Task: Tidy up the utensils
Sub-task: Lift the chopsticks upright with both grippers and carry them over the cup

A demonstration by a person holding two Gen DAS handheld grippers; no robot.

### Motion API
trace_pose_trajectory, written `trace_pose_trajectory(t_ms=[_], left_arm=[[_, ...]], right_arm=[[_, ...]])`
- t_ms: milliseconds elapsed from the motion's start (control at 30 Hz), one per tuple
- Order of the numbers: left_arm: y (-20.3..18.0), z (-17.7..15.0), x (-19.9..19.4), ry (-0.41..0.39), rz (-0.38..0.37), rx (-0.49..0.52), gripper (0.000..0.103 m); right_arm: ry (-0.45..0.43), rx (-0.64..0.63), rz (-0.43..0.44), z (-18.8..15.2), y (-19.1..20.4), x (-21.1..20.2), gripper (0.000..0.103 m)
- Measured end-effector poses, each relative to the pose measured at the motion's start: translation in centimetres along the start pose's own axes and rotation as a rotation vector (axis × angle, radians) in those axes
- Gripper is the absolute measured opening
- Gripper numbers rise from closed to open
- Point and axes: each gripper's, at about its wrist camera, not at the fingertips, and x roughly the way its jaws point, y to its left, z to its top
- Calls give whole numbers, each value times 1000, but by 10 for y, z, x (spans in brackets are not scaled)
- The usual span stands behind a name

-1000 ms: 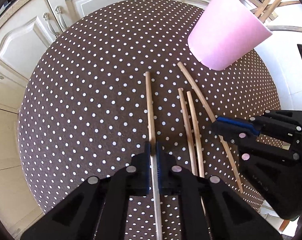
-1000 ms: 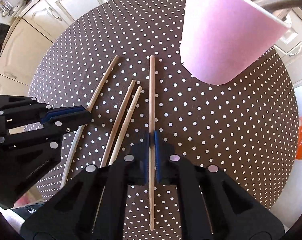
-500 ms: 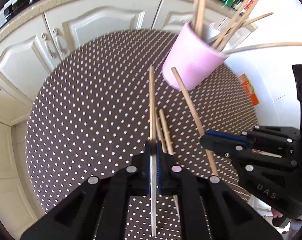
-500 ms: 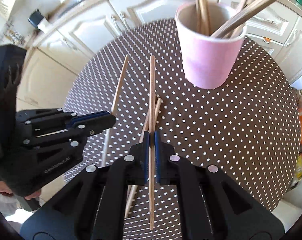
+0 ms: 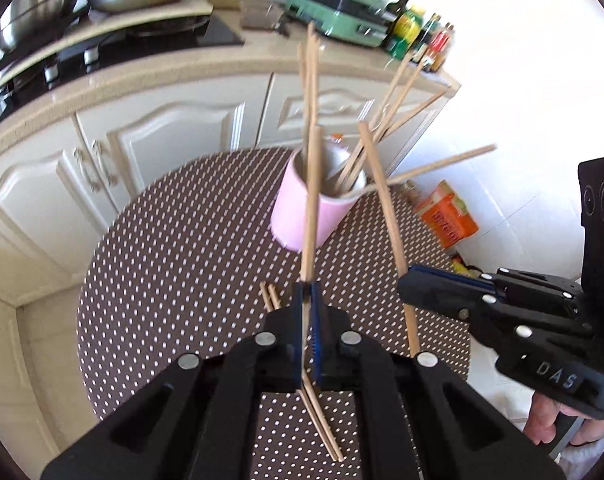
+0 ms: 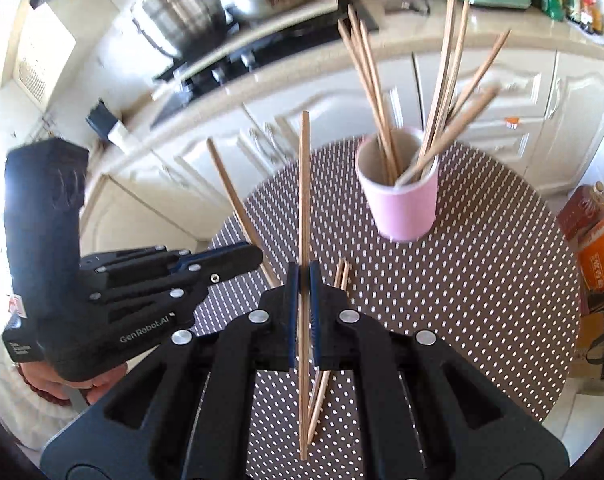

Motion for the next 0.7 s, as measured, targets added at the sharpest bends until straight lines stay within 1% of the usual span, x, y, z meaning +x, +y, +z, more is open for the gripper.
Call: trace_pose_trajectory(t_ms=[100,167,200,267,300,333,367,533,567,600,633,700], left_arm=[[-3,11,-7,-23,-11,21,0],[-4,15,-1,-9,-11,32,0],[-5,15,6,11,-3,37,0],[0,14,15,37,13,31,0],[2,13,22,60,-4,12,0],[4,12,27,74,1,1,0],[6,11,33,91,20,-10,0],[24,5,61,166,68,-65,1],[28,5,67,175,77,-71,3],[31,4,73,187,91,-77,10],[34,3,79,200,108,-82,24],[42,2,91,223,130,-91,25]], right_arm=[[-55,8,12,9,0,-19,6],[-63,8,9,15,-2,-19,6],[-59,11,10,17,-4,-17,6],[-48,14,5,18,-10,-13,6],[-37,7,-4,17,-11,-11,6],[-23,2,-9,16,-13,-7,6],[-11,-2,-13,14,-14,-4,6],[87,-18,-36,-1,-23,23,6],[103,-15,-37,-4,-26,29,6],[119,-13,-38,-7,-29,35,6],[144,-12,-44,-10,-32,44,6],[177,-10,-49,-14,-38,55,6]])
